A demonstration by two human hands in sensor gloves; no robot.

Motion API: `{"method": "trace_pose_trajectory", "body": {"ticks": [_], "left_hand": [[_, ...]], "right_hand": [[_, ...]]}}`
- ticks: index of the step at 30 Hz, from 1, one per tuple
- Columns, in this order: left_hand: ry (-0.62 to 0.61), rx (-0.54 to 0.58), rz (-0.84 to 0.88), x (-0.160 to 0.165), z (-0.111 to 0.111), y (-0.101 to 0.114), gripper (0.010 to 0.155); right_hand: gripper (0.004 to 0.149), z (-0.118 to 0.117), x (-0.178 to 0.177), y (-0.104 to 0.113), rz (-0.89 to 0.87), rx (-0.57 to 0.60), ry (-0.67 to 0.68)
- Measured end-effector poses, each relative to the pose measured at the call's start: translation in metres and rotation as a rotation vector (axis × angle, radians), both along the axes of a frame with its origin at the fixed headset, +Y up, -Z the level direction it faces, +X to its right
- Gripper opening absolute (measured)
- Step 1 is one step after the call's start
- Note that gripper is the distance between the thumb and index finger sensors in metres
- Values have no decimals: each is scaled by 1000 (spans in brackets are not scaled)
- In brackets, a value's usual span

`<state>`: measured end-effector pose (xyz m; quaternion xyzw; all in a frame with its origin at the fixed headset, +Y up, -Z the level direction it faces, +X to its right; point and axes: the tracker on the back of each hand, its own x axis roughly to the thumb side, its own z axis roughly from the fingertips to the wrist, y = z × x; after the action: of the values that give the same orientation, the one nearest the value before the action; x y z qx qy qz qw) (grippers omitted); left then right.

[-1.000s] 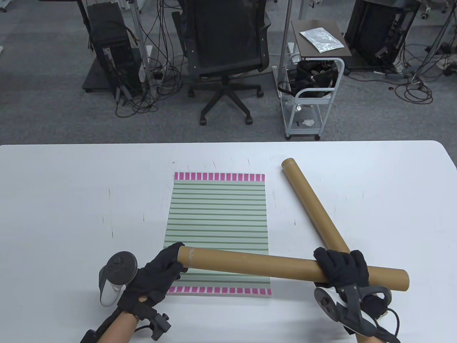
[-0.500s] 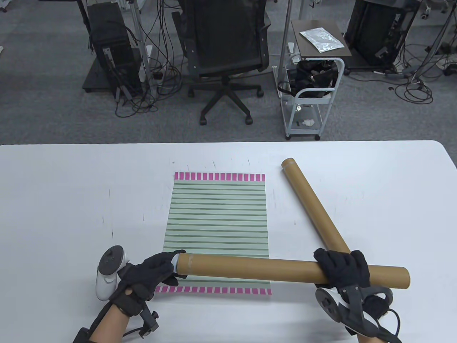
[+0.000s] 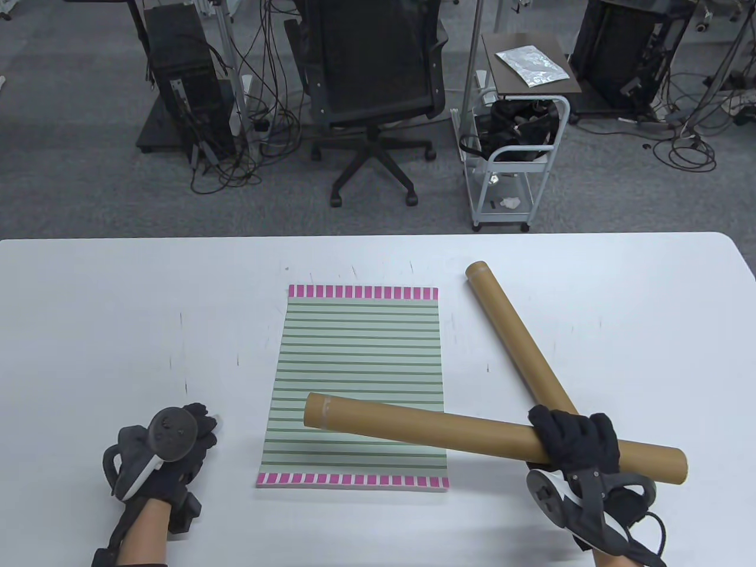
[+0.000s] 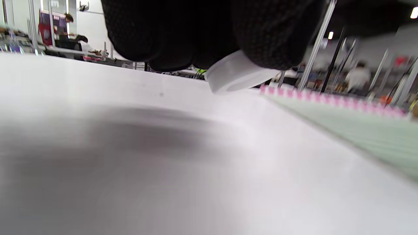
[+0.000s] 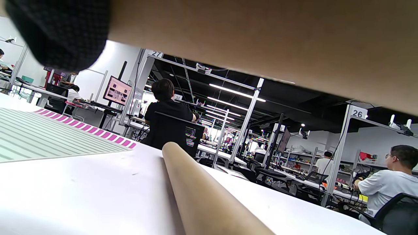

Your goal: Roll up mouse pads and store in mailing tubes

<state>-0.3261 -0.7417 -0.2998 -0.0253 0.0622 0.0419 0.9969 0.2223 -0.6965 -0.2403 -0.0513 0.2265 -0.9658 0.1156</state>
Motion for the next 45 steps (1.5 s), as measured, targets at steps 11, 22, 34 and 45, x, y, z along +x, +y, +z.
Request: {"method": "trace_pose_trajectory", "body": {"ticks": [11, 22, 34, 45], "left_hand": [[-14, -158, -178, 15, -6, -9, 40], [-14, 73, 43, 7, 2, 6, 55], [-253, 121, 450, 30, 8, 7, 55], [-312, 39, 415, 49, 4, -5, 74]], "right_hand": [[75, 0, -1, 4, 17, -33, -8], [75, -3, 0, 3, 2, -56, 0], [78, -51, 84, 13, -333, -324, -325], [79, -86, 167, -20, -500, -601, -760]]}}
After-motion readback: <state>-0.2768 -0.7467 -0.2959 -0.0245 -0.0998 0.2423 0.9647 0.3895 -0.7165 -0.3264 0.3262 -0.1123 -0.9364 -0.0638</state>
